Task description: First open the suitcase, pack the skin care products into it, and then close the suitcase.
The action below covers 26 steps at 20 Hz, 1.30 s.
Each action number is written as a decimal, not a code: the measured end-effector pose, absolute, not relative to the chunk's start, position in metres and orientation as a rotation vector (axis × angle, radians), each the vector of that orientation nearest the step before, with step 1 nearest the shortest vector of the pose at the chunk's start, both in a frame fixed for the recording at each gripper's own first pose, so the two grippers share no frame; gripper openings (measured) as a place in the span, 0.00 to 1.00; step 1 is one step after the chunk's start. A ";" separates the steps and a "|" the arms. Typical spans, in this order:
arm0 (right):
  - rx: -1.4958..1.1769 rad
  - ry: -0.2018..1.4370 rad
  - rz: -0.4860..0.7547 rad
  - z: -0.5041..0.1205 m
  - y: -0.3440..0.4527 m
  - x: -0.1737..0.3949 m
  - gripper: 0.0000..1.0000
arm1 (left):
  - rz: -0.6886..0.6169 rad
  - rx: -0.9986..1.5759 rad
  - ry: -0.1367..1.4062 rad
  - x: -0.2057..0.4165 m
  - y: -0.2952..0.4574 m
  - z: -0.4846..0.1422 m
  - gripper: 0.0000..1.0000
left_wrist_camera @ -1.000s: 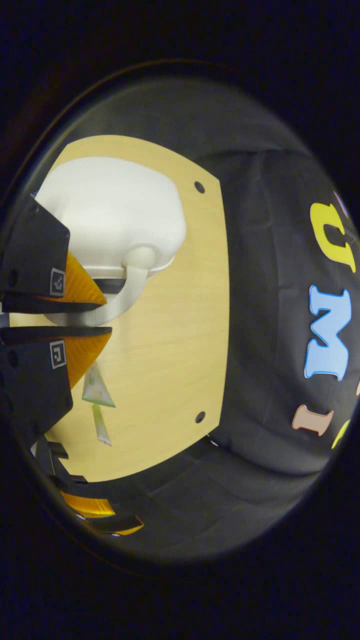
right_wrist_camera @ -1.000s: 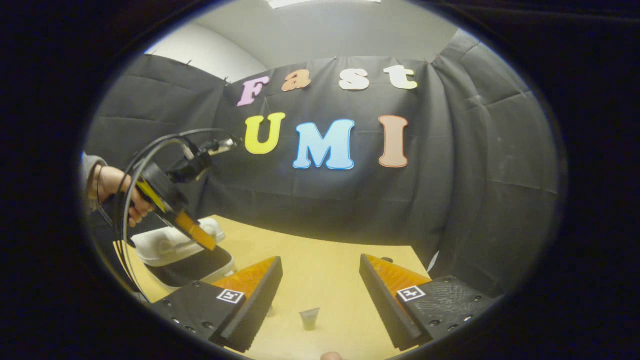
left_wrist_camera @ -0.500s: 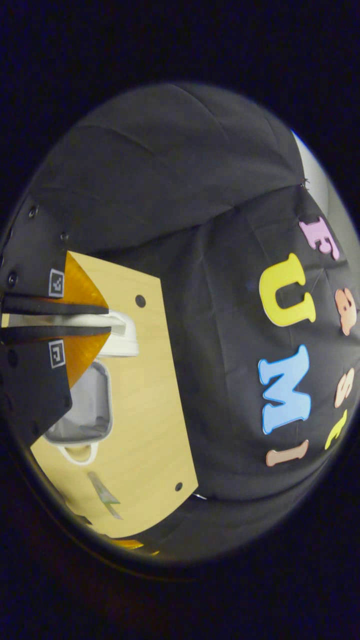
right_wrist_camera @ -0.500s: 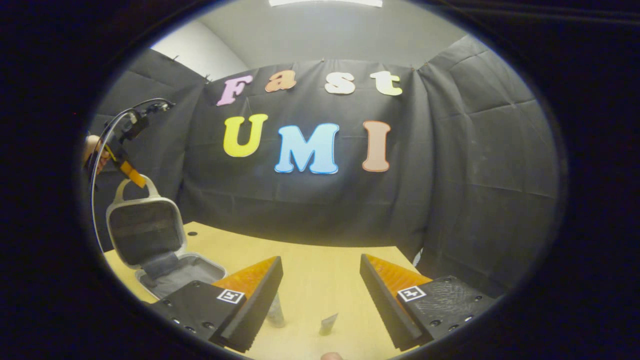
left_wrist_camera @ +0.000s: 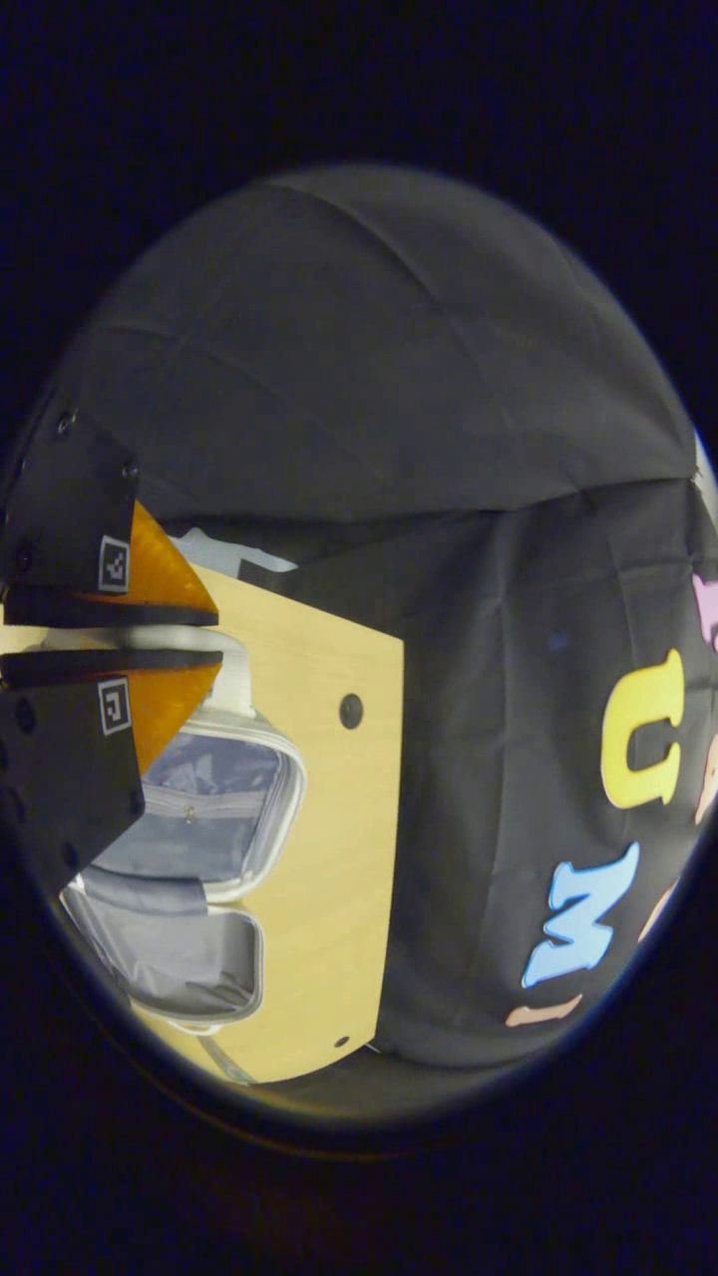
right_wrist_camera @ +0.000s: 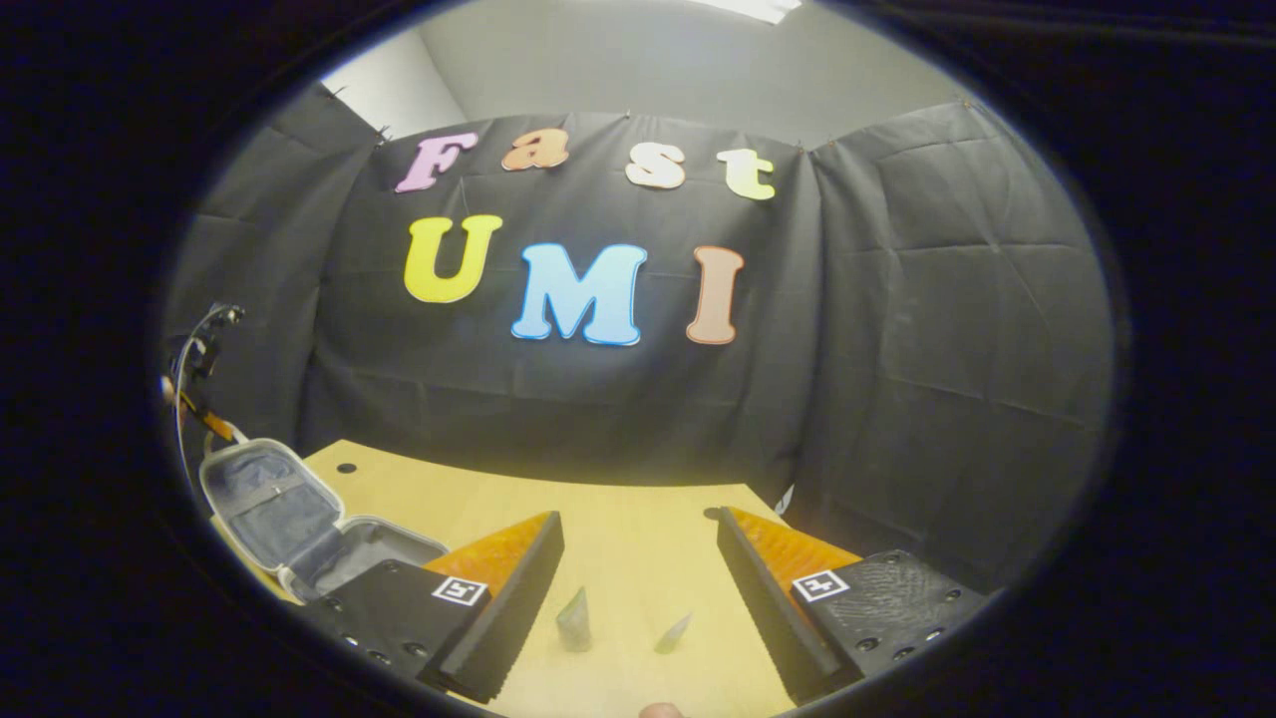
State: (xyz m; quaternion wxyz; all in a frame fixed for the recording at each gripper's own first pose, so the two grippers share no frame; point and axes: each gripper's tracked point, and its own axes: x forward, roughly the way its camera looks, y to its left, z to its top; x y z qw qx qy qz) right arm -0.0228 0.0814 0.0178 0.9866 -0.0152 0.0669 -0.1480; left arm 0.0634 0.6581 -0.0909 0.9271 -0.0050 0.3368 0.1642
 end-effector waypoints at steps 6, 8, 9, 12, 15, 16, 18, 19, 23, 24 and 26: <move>-0.022 0.164 -0.339 0.027 0.090 -0.031 0.94 | 0.303 -0.139 0.733 0.068 0.705 -0.178 0.17; 0.039 0.165 -0.350 0.024 0.088 -0.030 0.94 | 0.295 -0.133 0.715 0.067 0.705 -0.179 0.22; 0.064 0.168 -0.357 0.022 0.085 -0.029 0.94 | 0.316 -0.119 0.711 0.065 0.712 -0.180 0.24; 0.117 0.190 -0.364 0.010 0.078 -0.031 0.94 | 0.372 -0.105 0.673 0.059 0.720 -0.181 0.38; 0.148 0.201 -0.371 0.001 0.068 -0.035 0.94 | 0.455 -0.085 0.579 0.052 0.731 -0.160 0.98; 0.146 0.198 -0.369 -0.002 0.064 -0.038 0.94 | 0.477 -0.075 0.547 0.049 0.732 -0.150 0.99; 0.114 0.184 -0.357 -0.003 0.056 -0.038 0.94 | 0.508 -0.059 0.471 0.043 0.726 -0.121 0.99; 0.097 0.172 -0.344 -0.002 0.052 -0.037 0.94 | 0.515 -0.049 0.426 0.040 0.715 -0.104 0.99; 0.066 0.160 -0.301 -0.011 0.029 -0.029 0.94 | 0.422 -0.030 0.238 0.036 0.625 -0.039 0.97; 0.060 0.162 -0.304 -0.014 0.020 -0.030 0.94 | 0.382 -0.023 0.190 0.038 0.595 -0.025 0.96; 0.070 0.176 -0.286 -0.021 0.012 -0.030 0.94 | 0.322 0.001 0.116 0.048 0.528 -0.006 0.96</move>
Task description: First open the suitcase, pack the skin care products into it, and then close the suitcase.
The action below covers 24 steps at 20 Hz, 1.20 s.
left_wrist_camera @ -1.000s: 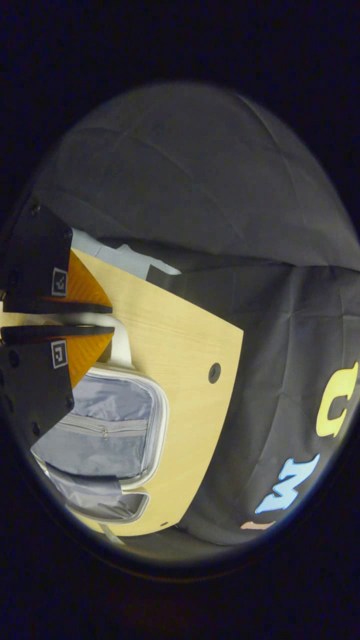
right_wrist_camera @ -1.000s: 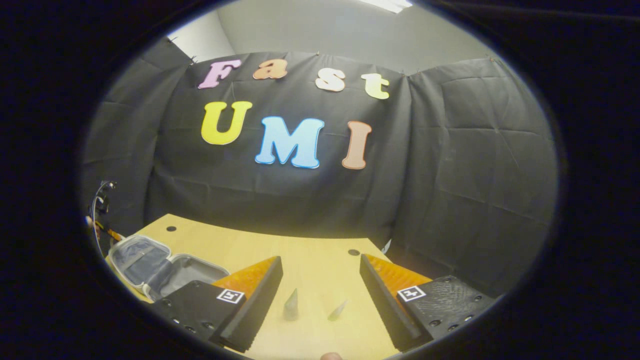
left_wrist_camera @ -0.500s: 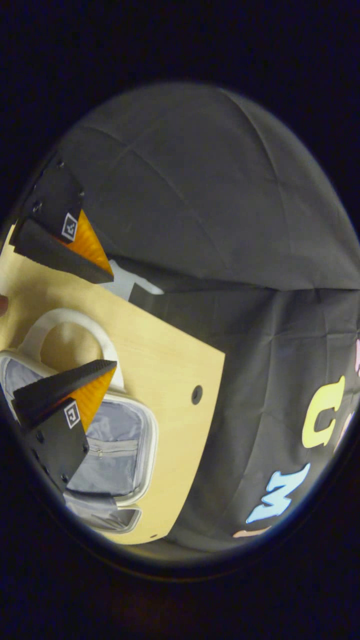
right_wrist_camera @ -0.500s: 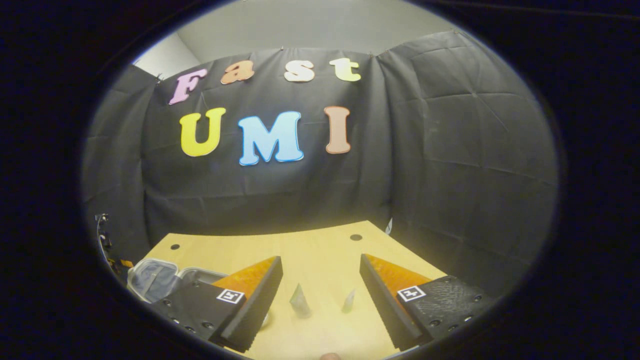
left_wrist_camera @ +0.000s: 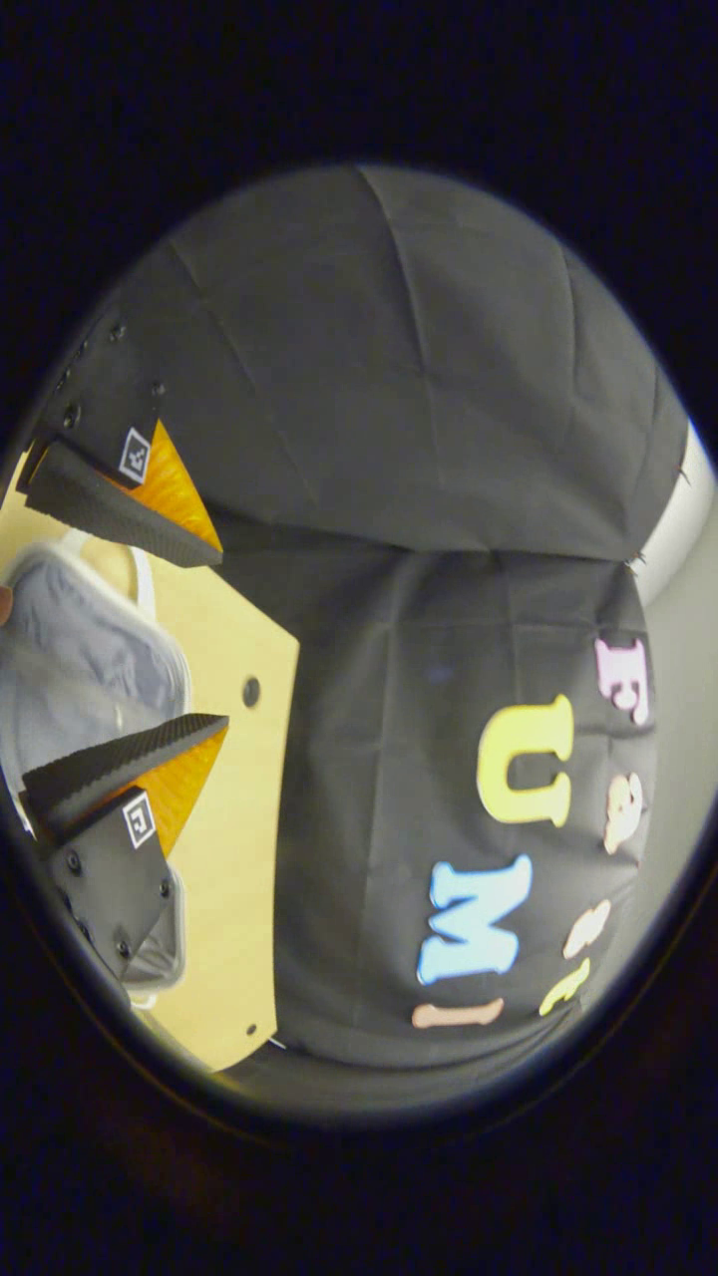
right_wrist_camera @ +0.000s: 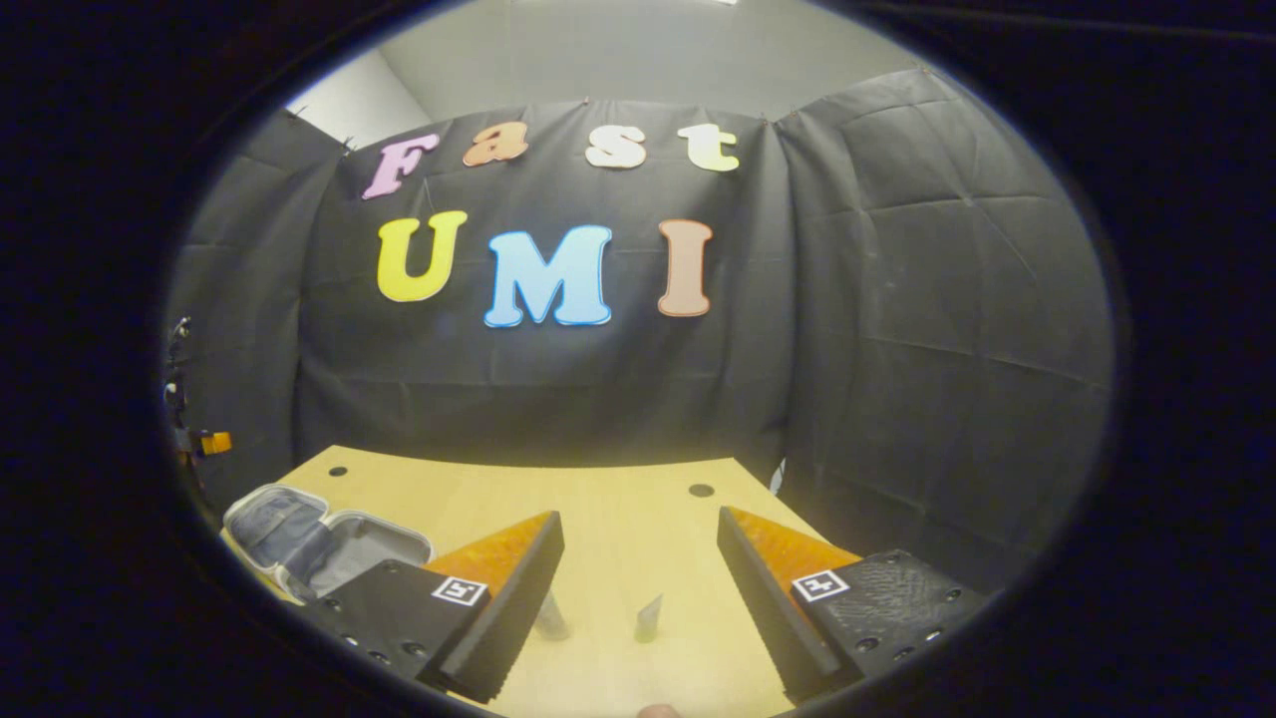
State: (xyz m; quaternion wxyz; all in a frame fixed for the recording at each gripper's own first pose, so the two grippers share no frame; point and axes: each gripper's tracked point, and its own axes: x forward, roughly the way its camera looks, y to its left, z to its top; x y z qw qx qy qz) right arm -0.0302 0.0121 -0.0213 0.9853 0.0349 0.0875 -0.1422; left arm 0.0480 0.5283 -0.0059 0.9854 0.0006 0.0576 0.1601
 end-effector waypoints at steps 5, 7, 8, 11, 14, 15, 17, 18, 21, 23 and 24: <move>0.060 0.161 -0.259 -0.015 -0.013 -0.034 0.94 | 0.070 -0.053 -0.011 0.080 0.333 0.015 0.95; 0.055 0.151 -0.246 -0.012 -0.021 -0.036 0.94 | -0.008 -0.067 -0.027 0.083 0.262 0.011 0.95; 0.045 0.146 -0.244 -0.011 -0.027 -0.037 0.95 | -0.046 -0.060 -0.029 0.085 0.231 0.005 0.95; 0.013 0.134 -0.244 -0.010 -0.041 -0.037 0.95 | -0.161 -0.049 -0.033 0.089 0.133 -0.017 0.95; 0.021 0.144 -0.225 -0.020 -0.049 -0.035 0.94 | -0.277 -0.030 -0.039 0.091 0.044 -0.035 0.94; 0.022 0.153 -0.218 -0.024 -0.052 -0.032 0.94 | -0.304 -0.023 -0.034 0.089 0.019 -0.045 0.94; 0.022 0.166 -0.201 -0.031 -0.060 -0.028 0.94 | -0.352 -0.012 -0.021 0.088 -0.021 -0.066 0.94; 0.026 0.170 -0.193 -0.035 -0.064 -0.027 0.94 | -0.360 0.004 -0.006 0.090 -0.033 -0.079 0.94; 0.027 0.183 -0.172 -0.043 -0.073 -0.023 0.94 | -0.370 0.047 0.053 0.102 -0.054 -0.129 0.94; 0.012 0.191 -0.163 -0.050 -0.079 -0.022 0.94 | -0.361 0.068 0.108 0.111 -0.060 -0.167 0.95; 0.009 0.198 -0.157 -0.055 -0.081 -0.023 0.94 | -0.361 0.069 0.139 0.113 -0.063 -0.187 0.95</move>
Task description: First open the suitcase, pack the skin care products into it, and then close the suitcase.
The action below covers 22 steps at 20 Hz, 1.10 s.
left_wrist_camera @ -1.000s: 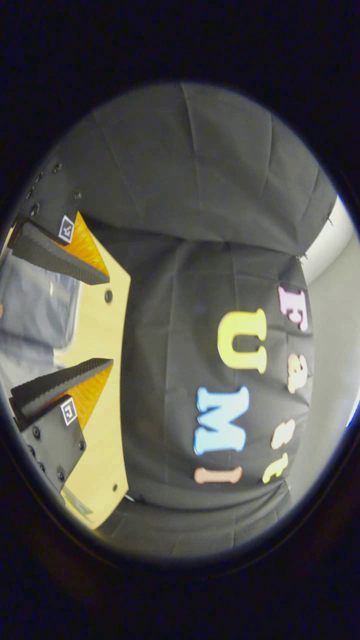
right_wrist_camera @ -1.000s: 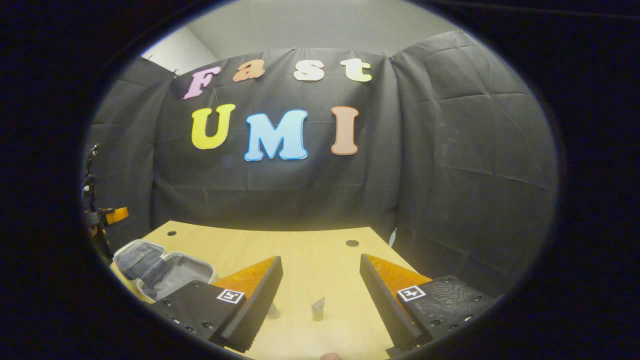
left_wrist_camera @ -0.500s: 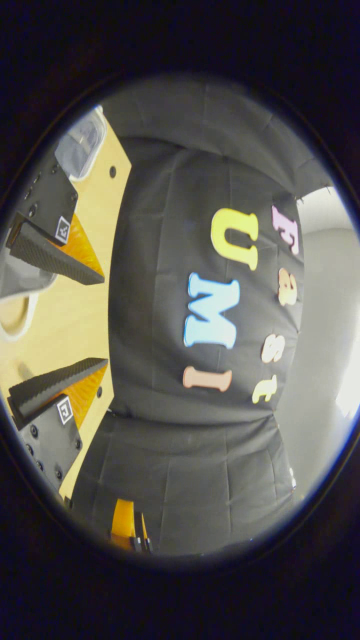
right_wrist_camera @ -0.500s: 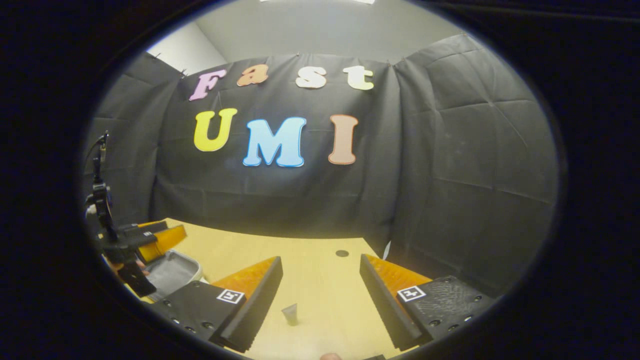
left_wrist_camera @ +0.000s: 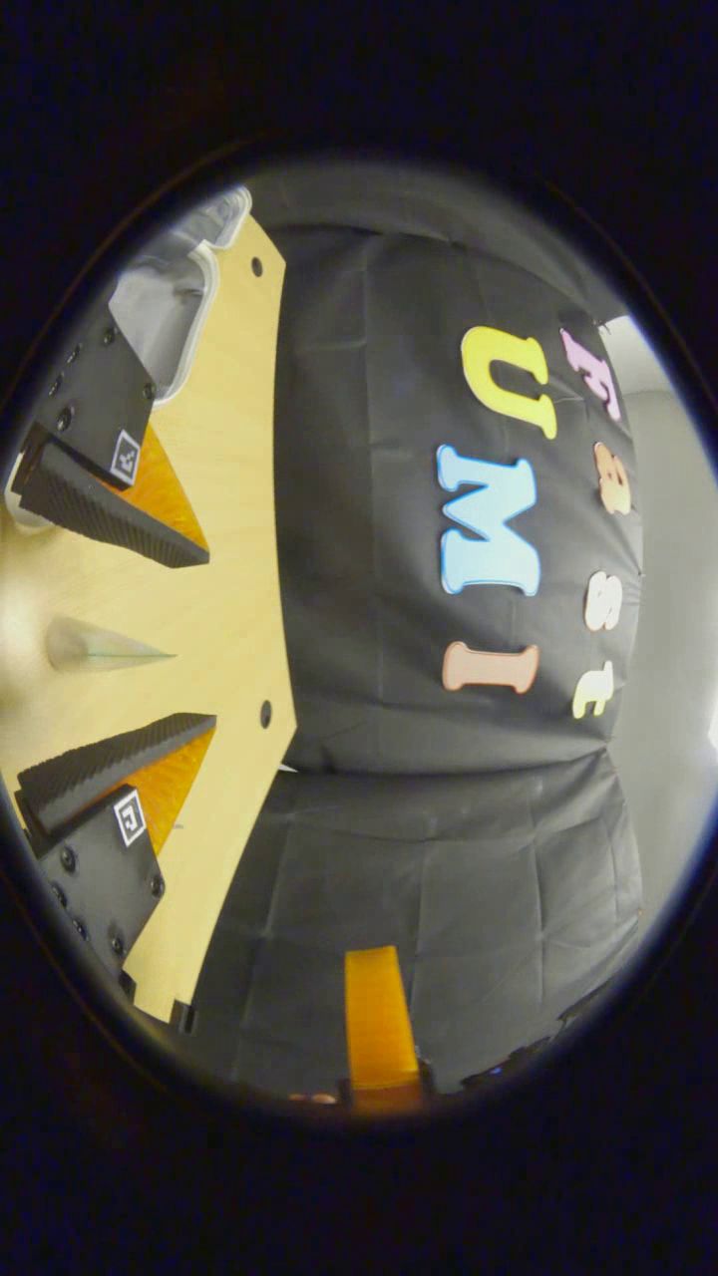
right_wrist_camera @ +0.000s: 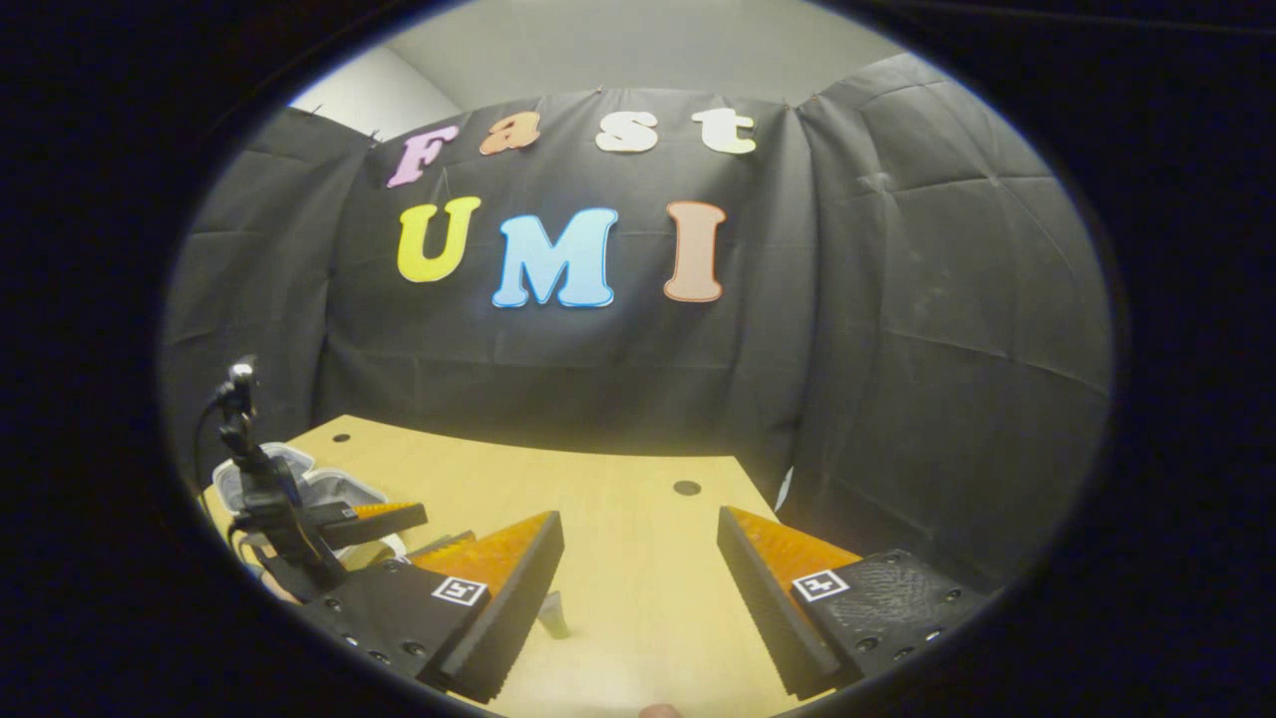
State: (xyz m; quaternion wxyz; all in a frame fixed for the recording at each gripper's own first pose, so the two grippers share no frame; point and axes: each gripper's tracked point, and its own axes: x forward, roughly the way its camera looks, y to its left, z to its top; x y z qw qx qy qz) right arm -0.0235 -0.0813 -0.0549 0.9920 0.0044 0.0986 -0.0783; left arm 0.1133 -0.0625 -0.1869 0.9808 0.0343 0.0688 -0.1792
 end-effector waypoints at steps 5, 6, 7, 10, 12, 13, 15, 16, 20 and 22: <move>0.015 0.230 -0.119 -0.071 -0.082 -0.021 0.94 | -0.355 0.073 0.271 0.118 -0.074 -0.262 0.93; 0.016 0.230 -0.113 -0.072 -0.082 -0.020 0.94 | -0.346 0.079 0.301 0.121 -0.072 -0.272 0.87; 0.017 0.228 -0.109 -0.071 -0.081 -0.020 0.94 | -0.332 0.087 0.322 0.124 -0.067 -0.281 0.73; 0.019 0.226 -0.104 -0.074 -0.078 -0.020 0.94 | -0.318 0.148 0.419 0.124 -0.062 -0.295 0.49; 0.026 0.233 -0.091 -0.076 -0.071 -0.016 0.94 | -0.320 0.201 0.460 0.126 -0.062 -0.297 0.46; 0.034 0.236 -0.083 -0.076 -0.066 -0.014 0.94 | -0.330 0.190 0.491 0.123 -0.063 -0.296 0.43; 0.047 0.229 -0.068 -0.074 -0.056 -0.009 0.95 | -0.358 0.070 0.524 0.114 -0.065 -0.275 0.40; 0.050 0.228 -0.063 -0.075 -0.052 -0.004 0.94 | -0.360 0.012 0.529 0.110 -0.061 -0.256 0.40; 0.050 0.274 -0.022 -0.109 -0.026 0.022 0.95 | -0.337 -0.115 0.493 0.086 -0.006 -0.154 0.40; 0.038 0.349 -0.011 -0.150 -0.016 0.035 0.94 | -0.290 -0.124 0.493 0.072 0.036 -0.119 0.40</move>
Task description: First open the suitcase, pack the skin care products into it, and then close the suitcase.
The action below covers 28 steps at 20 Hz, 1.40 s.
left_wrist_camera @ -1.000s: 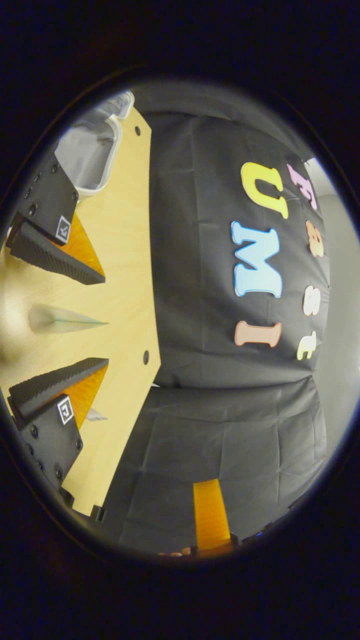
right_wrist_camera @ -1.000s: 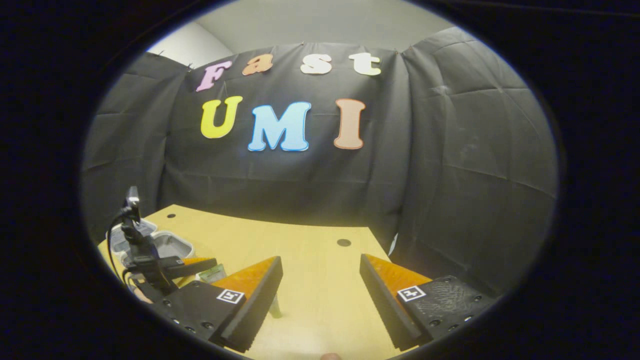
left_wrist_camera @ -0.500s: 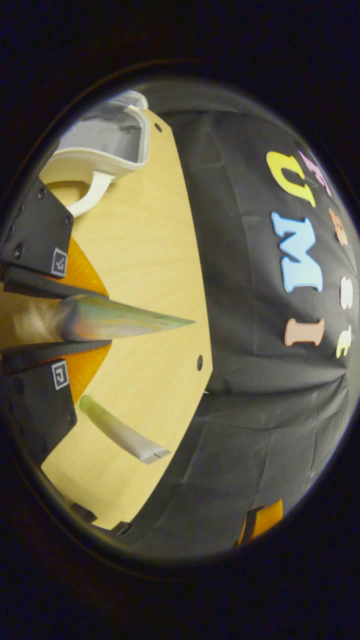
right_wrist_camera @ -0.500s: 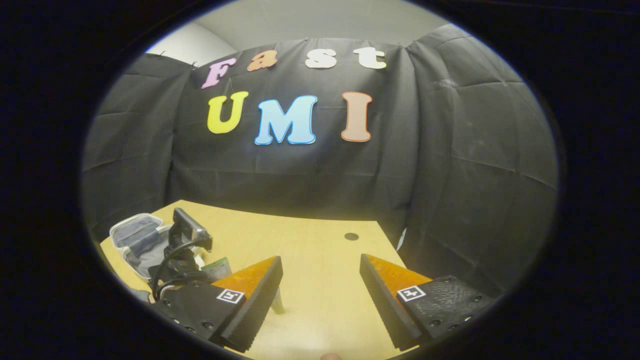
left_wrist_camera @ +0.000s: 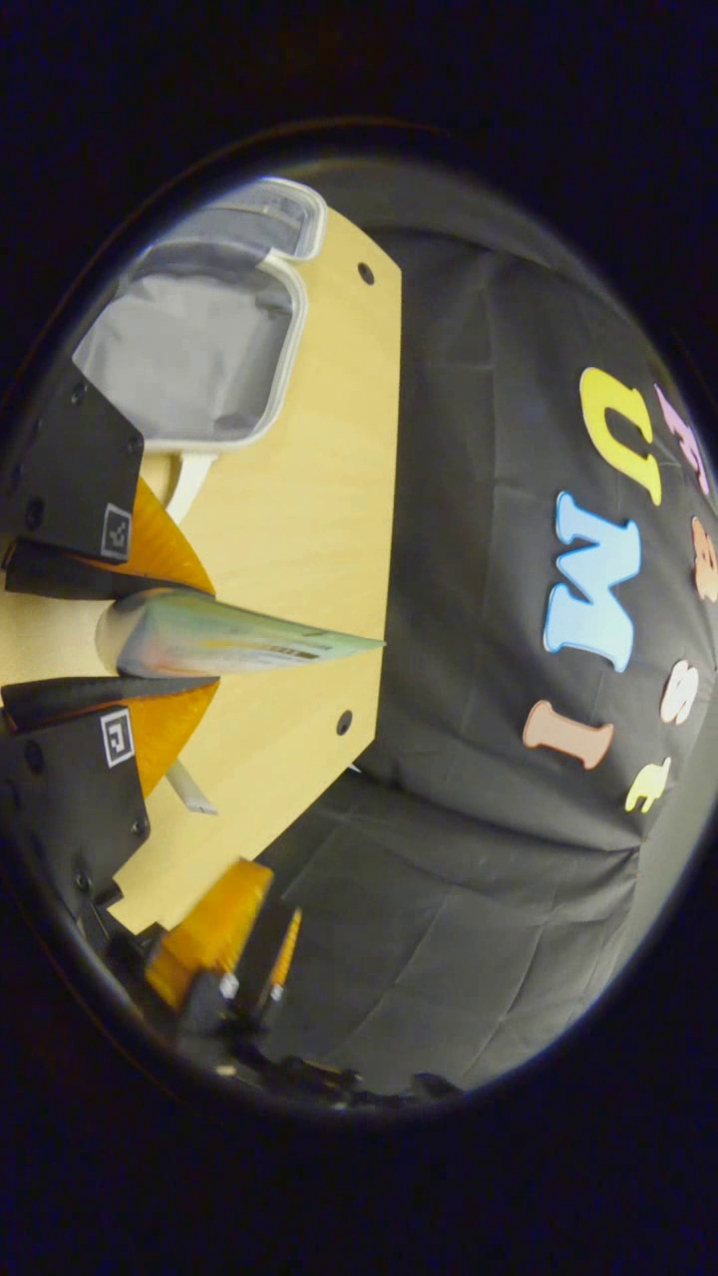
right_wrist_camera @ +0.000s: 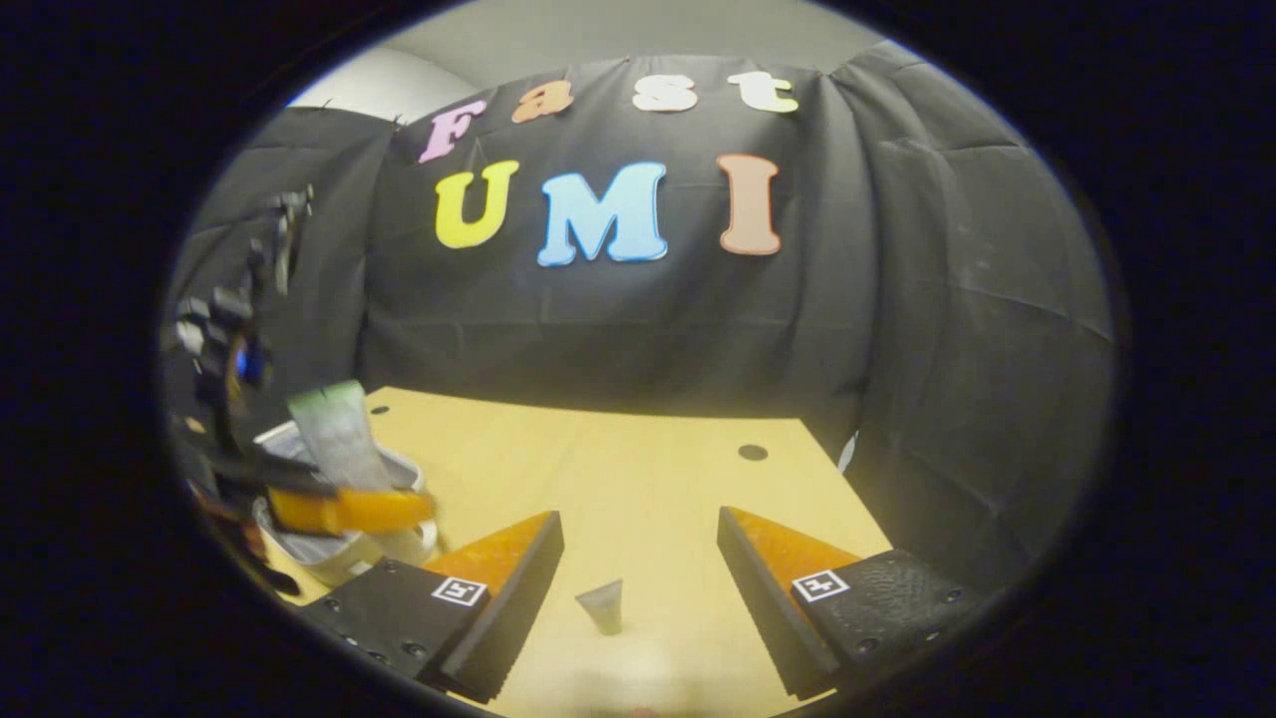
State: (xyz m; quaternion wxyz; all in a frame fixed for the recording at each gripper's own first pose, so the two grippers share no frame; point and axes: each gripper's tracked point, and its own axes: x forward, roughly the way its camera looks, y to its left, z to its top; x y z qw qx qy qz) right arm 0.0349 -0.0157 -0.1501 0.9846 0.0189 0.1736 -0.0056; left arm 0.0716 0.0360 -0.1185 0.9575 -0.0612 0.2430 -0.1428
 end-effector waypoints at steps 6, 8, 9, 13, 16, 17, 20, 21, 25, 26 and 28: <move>0.052 0.590 -0.009 -0.259 0.002 0.052 0.92 | -0.066 -0.150 0.582 0.046 0.185 -0.119 0.40; 0.072 0.637 -0.023 -0.272 0.002 0.052 0.79 | -0.018 -0.177 0.669 0.040 0.223 -0.149 0.39; 0.082 0.658 -0.033 -0.274 0.004 0.050 0.65 | 0.000 -0.177 0.719 0.041 0.238 -0.171 0.40; 0.178 0.709 -0.045 -0.264 0.023 0.028 0.28 | 0.021 -0.184 0.910 0.036 0.267 -0.232 0.40; 0.208 0.703 -0.006 -0.225 0.060 0.005 0.27 | -0.013 -0.124 0.983 0.037 0.276 -0.257 0.43; 0.211 0.701 0.021 -0.211 0.079 -0.002 0.27 | -0.027 -0.106 0.992 0.038 0.278 -0.262 0.41; 0.212 0.671 0.095 -0.170 0.137 -0.019 0.27 | -0.074 -0.080 0.963 0.046 0.281 -0.266 0.47; 0.209 0.662 0.118 -0.160 0.157 -0.022 0.27 | -0.091 -0.083 0.938 0.049 0.280 -0.261 0.48; 0.201 0.651 0.224 -0.134 0.231 -0.017 0.27 | -0.118 -0.092 0.794 0.043 0.291 -0.216 0.73; 0.194 0.658 0.250 -0.134 0.248 -0.011 0.27 | -0.112 -0.097 0.740 0.036 0.298 -0.199 0.76; 0.182 0.686 0.306 -0.144 0.280 0.001 0.27 | -0.080 -0.104 0.647 0.018 0.320 -0.163 0.78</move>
